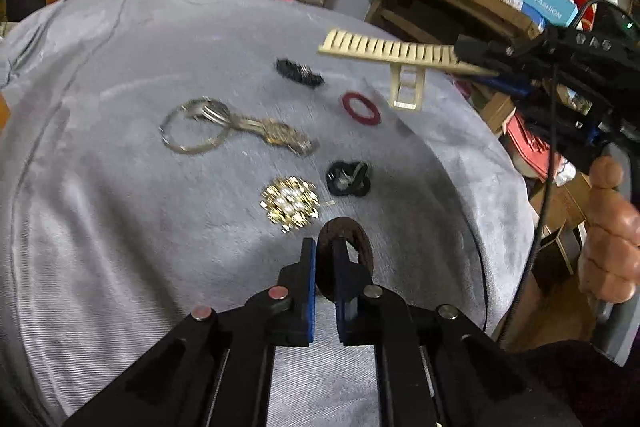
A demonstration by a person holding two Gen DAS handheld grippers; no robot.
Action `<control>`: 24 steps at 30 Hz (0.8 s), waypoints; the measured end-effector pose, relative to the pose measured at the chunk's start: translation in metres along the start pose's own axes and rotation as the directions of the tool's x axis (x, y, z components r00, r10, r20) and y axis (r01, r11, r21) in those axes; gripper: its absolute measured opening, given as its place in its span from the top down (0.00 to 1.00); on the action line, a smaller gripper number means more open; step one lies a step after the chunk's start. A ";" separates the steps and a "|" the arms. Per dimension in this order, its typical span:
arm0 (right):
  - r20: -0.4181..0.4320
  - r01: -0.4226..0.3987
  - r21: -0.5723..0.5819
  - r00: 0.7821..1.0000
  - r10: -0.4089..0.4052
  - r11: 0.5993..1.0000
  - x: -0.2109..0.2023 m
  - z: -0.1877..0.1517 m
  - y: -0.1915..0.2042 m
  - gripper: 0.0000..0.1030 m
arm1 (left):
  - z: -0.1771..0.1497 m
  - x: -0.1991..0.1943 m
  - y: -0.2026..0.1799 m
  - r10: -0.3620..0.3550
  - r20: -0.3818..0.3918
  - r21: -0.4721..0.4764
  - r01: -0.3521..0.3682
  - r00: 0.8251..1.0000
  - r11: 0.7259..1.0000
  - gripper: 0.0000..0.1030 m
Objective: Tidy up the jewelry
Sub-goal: 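Grasp the dark brown hair tie with the left tool while the right holds the clip, then carry both items over the orange box and open both tools to release them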
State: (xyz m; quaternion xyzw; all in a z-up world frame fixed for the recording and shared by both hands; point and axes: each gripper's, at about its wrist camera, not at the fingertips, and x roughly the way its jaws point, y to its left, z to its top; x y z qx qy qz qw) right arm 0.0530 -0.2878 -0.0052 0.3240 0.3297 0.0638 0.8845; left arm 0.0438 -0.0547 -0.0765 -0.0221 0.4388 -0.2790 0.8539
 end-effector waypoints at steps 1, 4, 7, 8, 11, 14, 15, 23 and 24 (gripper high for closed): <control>-0.002 -0.004 -0.008 1.000 0.004 1.000 0.001 -0.001 0.003 0.90 | 0.001 -0.003 0.002 -0.001 0.009 -0.002 0.001 1.000 1.000 0.92; -0.004 -0.001 -0.015 1.000 0.001 1.000 0.006 -0.004 0.008 0.90 | 0.003 -0.011 0.010 -0.019 0.014 -0.017 0.019 1.000 1.000 0.92; -0.011 -0.003 -0.013 1.000 0.003 1.000 0.010 -0.005 0.010 0.90 | 0.001 -0.015 0.014 0.001 0.019 -0.017 -0.001 1.000 1.000 0.92; -0.013 -0.004 -0.016 1.000 0.004 1.000 0.012 -0.006 0.011 0.90 | 0.002 -0.017 0.015 0.005 0.027 -0.017 -0.005 1.000 1.000 0.92; -0.013 -0.007 -0.023 1.000 0.007 1.000 0.013 -0.007 0.014 0.90 | 0.003 -0.023 0.018 0.015 0.052 -0.030 -0.014 0.999 0.999 0.92; -0.017 -0.013 -0.028 1.000 0.012 1.000 0.015 -0.008 0.017 0.90 | 0.004 -0.030 0.025 0.039 0.075 -0.053 -0.035 0.996 0.998 0.92; -0.018 -0.018 -0.029 1.000 0.017 0.999 0.015 -0.009 0.018 0.90 | 0.004 -0.033 0.028 0.052 0.085 -0.059 -0.047 0.995 0.997 0.92; -0.047 -0.051 -0.086 0.998 0.048 0.995 0.026 -0.022 0.041 0.90 | 0.006 -0.054 0.040 0.176 0.149 -0.073 -0.166 0.973 0.983 0.92; -0.053 -0.055 -0.091 0.997 0.050 0.994 0.028 -0.024 0.044 0.90 | 0.005 -0.057 0.043 0.188 0.155 -0.078 -0.177 0.970 0.981 0.92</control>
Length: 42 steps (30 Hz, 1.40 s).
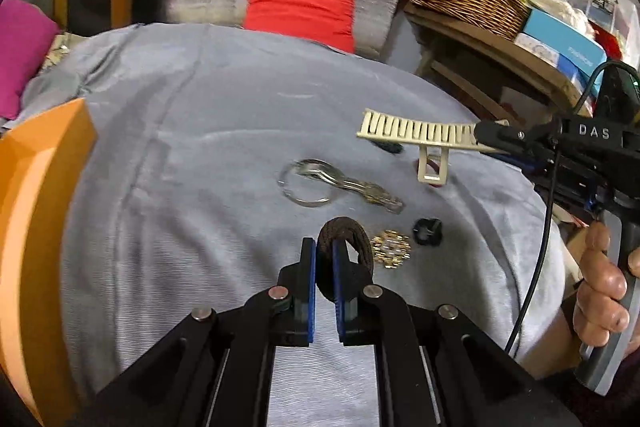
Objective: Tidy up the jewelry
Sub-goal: 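Carry both items over the orange box and open both tools to release them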
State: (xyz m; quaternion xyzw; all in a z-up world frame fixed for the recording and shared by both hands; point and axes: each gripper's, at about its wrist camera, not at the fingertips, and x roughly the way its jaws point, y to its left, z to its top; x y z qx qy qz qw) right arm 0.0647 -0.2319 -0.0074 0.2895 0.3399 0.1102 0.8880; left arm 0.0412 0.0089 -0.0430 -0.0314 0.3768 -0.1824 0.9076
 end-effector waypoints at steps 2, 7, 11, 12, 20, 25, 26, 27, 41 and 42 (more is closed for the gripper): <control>-0.013 -0.009 -0.013 1.000 0.009 1.000 0.006 -0.004 0.007 0.90 | 0.000 -0.010 0.007 0.019 0.019 0.003 -0.019 1.000 1.000 0.92; -0.038 -0.050 -0.047 0.998 0.048 0.998 0.023 -0.012 0.028 0.90 | 0.005 -0.038 0.029 0.073 0.102 -0.026 -0.071 0.992 0.997 0.92; -0.053 -0.092 -0.065 0.995 0.089 0.994 0.044 -0.019 0.051 0.90 | 0.009 -0.061 0.057 0.133 0.168 -0.097 -0.118 0.977 0.988 0.92; -0.060 -0.106 -0.069 0.993 0.102 0.992 0.050 -0.021 0.060 0.90 | 0.010 -0.068 0.066 0.151 0.187 -0.118 -0.131 0.971 0.984 0.92; -0.100 -0.206 -0.132 0.976 0.194 0.970 0.091 -0.027 0.149 0.90 | 0.004 -0.116 0.143 0.350 0.275 -0.298 -0.267 0.895 0.917 0.92; -0.155 -0.267 -0.216 0.959 0.237 0.939 0.132 -0.034 0.230 0.90 | 0.001 -0.130 0.196 0.492 0.226 -0.425 -0.369 0.841 0.827 0.92; -0.166 -0.277 -0.229 0.956 0.243 0.933 0.139 -0.036 0.242 0.90 | 0.000 -0.131 0.206 0.505 0.213 -0.445 -0.376 0.837 0.812 0.92; -0.179 -0.288 -0.242 0.952 0.249 0.926 0.148 -0.038 0.255 0.90 | -0.002 -0.130 0.220 0.520 0.187 -0.474 -0.387 0.834 0.791 0.92; -0.411 -0.284 -0.301 0.900 0.145 0.910 0.294 -0.077 0.343 0.90 | -0.026 -0.073 0.303 0.469 -0.142 -0.667 -0.434 0.872 0.606 0.92; -0.414 -0.274 -0.297 0.900 0.136 0.915 0.301 -0.078 0.341 0.90 | -0.029 -0.069 0.307 0.461 -0.161 -0.672 -0.439 0.873 0.596 0.92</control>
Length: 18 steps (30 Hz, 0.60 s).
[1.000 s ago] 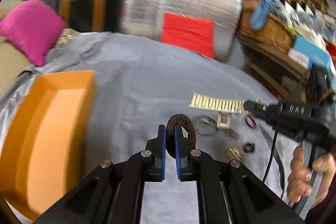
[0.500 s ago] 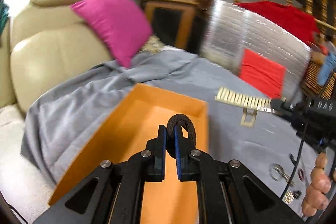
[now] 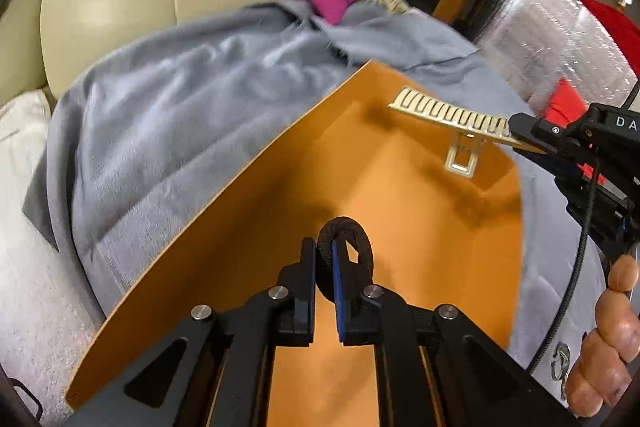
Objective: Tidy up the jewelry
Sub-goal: 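Carry both items over the orange box and open both tools to release them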
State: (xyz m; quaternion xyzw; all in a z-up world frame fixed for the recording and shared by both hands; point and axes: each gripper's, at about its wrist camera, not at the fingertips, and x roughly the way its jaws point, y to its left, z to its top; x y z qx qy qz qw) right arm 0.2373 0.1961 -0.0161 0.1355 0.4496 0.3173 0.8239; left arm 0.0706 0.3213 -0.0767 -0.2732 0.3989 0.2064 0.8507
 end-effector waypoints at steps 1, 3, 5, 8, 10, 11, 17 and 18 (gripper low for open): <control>-0.011 0.005 0.014 1.000 -0.005 1.000 0.008 0.001 -0.003 0.90 | 0.000 0.004 0.001 -0.001 -0.015 -0.005 0.001 1.000 1.000 0.92; -0.040 0.009 0.029 0.999 -0.008 1.000 0.022 0.001 -0.007 0.90 | -0.002 0.008 0.000 -0.009 -0.040 -0.015 0.009 0.999 1.000 0.92; -0.052 0.046 0.024 0.998 -0.045 0.999 0.030 0.001 -0.008 0.90 | -0.001 0.013 0.000 -0.014 -0.054 -0.021 0.013 0.998 1.000 0.92; -0.080 0.084 0.026 0.993 -0.082 0.996 0.040 -0.001 -0.010 0.90 | -0.001 0.017 0.001 -0.018 -0.077 -0.036 0.016 0.997 0.999 0.92; -0.080 0.093 0.017 0.993 -0.091 0.996 0.037 -0.002 -0.009 0.90 | 0.000 0.021 0.003 -0.017 -0.085 -0.050 0.012 0.996 0.999 0.92; -0.083 0.104 0.023 0.991 -0.102 0.994 0.037 -0.001 -0.009 0.89 | -0.001 0.021 0.003 -0.012 -0.090 -0.049 0.008 0.996 0.999 0.92; -0.079 0.095 0.067 0.993 -0.090 0.993 0.020 -0.002 -0.012 0.43 | 0.001 0.021 0.001 0.000 -0.093 -0.046 -0.005 0.996 0.999 0.79; -0.057 0.083 0.066 0.995 -0.080 0.994 0.012 -0.002 -0.013 0.43 | 0.002 0.019 0.001 0.008 -0.081 -0.045 -0.012 0.997 0.999 0.76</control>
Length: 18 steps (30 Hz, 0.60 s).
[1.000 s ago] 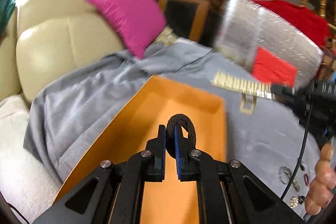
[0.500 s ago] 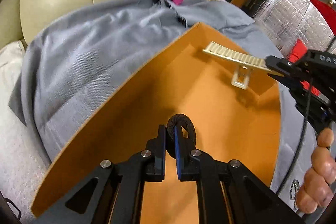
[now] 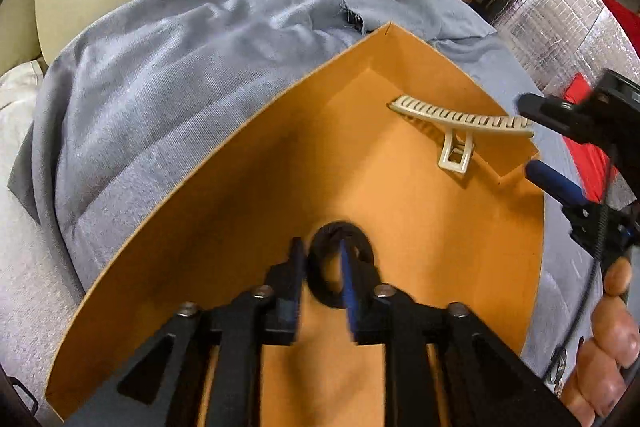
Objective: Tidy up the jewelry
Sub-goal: 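Carry both items over the orange box and open both tools to release them, then move both open tools back over the remaining jewelry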
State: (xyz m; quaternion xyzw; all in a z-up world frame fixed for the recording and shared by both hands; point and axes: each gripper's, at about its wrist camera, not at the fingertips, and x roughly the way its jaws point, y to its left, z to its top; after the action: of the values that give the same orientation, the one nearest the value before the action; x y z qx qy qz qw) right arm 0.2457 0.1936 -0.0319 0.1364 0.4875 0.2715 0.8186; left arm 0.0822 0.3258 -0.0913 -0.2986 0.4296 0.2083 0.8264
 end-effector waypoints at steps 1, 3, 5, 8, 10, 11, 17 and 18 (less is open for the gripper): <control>0.012 -0.005 -0.003 1.000 0.005 1.000 -0.005 0.000 0.000 0.43 | 0.001 -0.003 0.000 0.010 0.017 0.003 -0.010 1.000 1.000 0.70; 0.044 -0.021 -0.007 0.999 0.021 1.000 -0.022 -0.003 -0.004 0.43 | 0.003 -0.010 -0.001 0.027 0.059 0.010 -0.027 0.998 1.000 0.68; 0.073 -0.033 -0.015 0.997 0.034 0.999 -0.043 -0.006 -0.010 0.43 | 0.004 -0.021 -0.005 0.037 0.117 0.022 -0.040 0.992 0.999 0.64; 0.115 -0.037 -0.002 0.993 0.037 0.999 -0.078 -0.016 -0.031 0.43 | 0.002 -0.040 -0.013 0.053 0.204 0.051 -0.065 0.977 0.997 0.57; 0.146 -0.034 0.017 0.989 0.031 0.999 -0.104 -0.024 -0.050 0.43 | -0.002 -0.052 -0.021 0.051 0.260 0.074 -0.073 0.964 0.995 0.56; 0.162 -0.028 0.029 0.987 0.023 0.999 -0.118 -0.028 -0.062 0.43 | -0.003 -0.056 -0.026 0.048 0.282 0.086 -0.075 0.958 0.993 0.53; 0.255 0.021 0.128 0.965 -0.053 0.992 -0.202 -0.063 -0.144 0.43 | -0.033 -0.091 -0.076 -0.039 0.418 0.234 -0.065 0.908 0.970 0.39; 0.270 0.031 0.152 0.960 -0.071 0.988 -0.217 -0.071 -0.161 0.43 | -0.043 -0.095 -0.090 -0.066 0.428 0.276 -0.061 0.901 0.959 0.37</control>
State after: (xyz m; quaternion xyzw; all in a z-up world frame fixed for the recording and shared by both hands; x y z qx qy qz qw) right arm 0.1516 -0.0656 0.0122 0.2199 0.3914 0.1922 0.8727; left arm 0.0592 0.2229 -0.0028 -0.1243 0.2602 0.2046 0.9354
